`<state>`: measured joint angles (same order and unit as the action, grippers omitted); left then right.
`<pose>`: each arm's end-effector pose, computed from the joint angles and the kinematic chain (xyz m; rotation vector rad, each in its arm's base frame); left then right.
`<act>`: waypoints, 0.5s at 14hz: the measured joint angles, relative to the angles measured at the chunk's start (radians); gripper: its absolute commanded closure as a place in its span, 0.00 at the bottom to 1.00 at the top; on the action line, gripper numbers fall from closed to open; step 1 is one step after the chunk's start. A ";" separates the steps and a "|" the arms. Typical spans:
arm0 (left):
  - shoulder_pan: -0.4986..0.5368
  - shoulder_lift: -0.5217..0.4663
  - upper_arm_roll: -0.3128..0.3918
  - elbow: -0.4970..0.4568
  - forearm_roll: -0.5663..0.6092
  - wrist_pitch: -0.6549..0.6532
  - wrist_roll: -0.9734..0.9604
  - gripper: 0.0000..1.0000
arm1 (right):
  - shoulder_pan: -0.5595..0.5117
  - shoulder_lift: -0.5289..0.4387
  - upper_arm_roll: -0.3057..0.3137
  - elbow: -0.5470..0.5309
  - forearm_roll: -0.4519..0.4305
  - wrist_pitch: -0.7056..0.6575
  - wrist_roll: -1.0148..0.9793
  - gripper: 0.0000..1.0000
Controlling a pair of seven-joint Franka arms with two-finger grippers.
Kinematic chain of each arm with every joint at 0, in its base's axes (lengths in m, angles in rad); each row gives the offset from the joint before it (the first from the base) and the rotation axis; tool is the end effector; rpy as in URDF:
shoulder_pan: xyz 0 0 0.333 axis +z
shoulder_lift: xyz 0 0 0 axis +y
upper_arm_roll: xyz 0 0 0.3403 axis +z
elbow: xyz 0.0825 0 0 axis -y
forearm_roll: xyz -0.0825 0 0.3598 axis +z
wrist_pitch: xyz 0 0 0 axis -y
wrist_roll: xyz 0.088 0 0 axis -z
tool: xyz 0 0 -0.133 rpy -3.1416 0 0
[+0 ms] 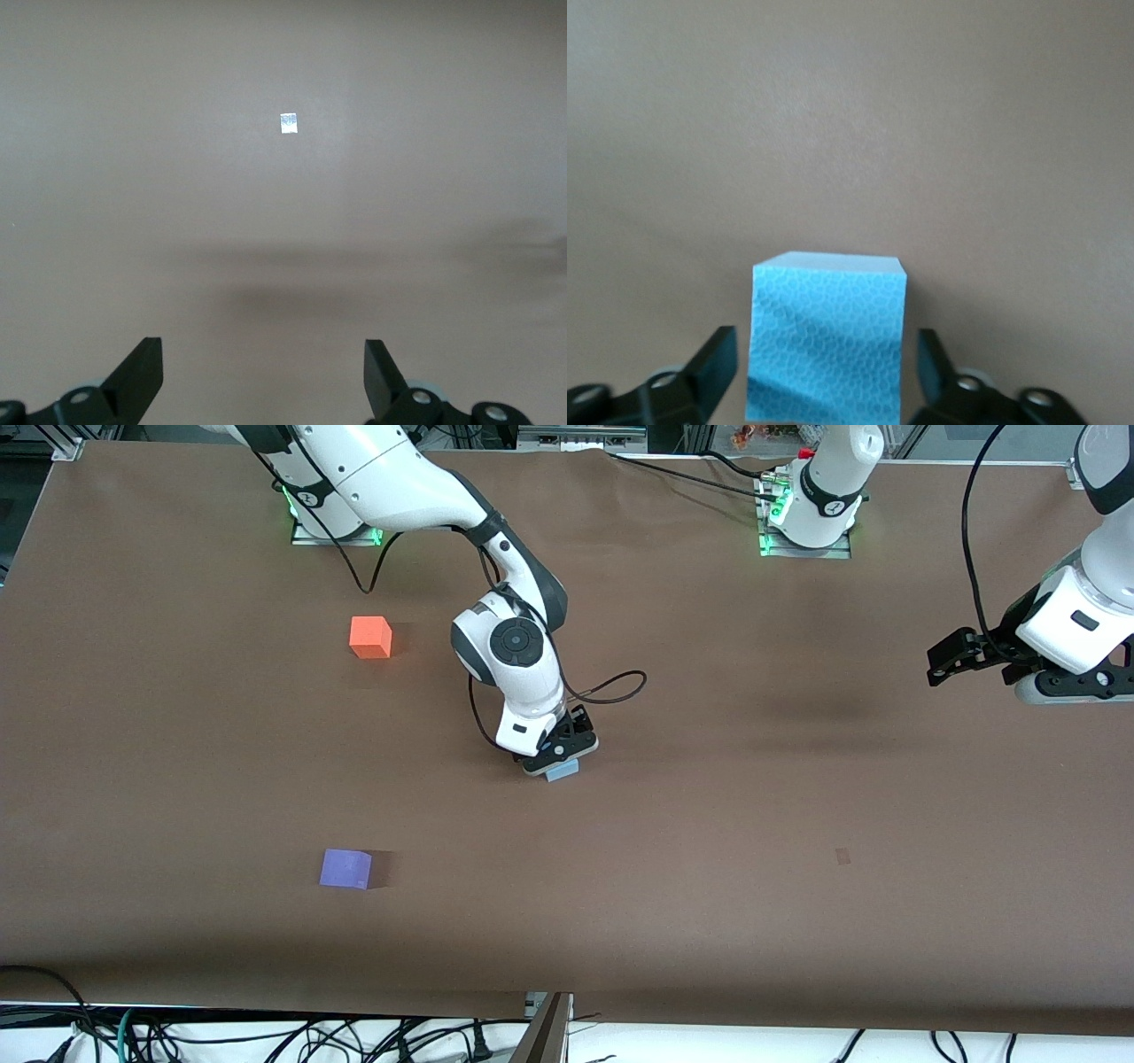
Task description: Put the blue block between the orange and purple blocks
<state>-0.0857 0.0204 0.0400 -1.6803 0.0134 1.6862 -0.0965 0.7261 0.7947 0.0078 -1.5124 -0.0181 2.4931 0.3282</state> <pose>0.5424 -0.0234 0.5725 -3.1255 -0.0768 0.0210 0.5457 0.4905 0.2176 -2.9775 -0.6288 -0.2501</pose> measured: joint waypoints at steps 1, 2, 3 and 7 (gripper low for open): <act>-0.003 0.000 0.000 0.009 0.000 -0.013 0.000 0.00 | 0.000 0.000 0.000 0.000 0.000 0.007 0.000 0.80; -0.006 0.000 0.000 0.014 0.000 -0.019 0.000 0.00 | 0.000 0.000 0.000 0.001 0.000 0.010 0.000 0.80; -0.007 0.000 -0.001 0.016 0.000 -0.021 0.000 0.00 | 0.000 0.000 0.000 0.003 0.000 0.010 0.000 0.80; -0.010 0.000 -0.007 0.019 0.000 -0.022 0.000 0.00 | -0.020 -0.016 -0.023 0.029 0.022 -0.004 0.006 0.80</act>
<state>-0.0958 0.0204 0.0330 -1.6613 0.0134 1.6640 -0.0965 0.7062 0.7791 -0.0156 -1.4834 0.0036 2.4893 0.3341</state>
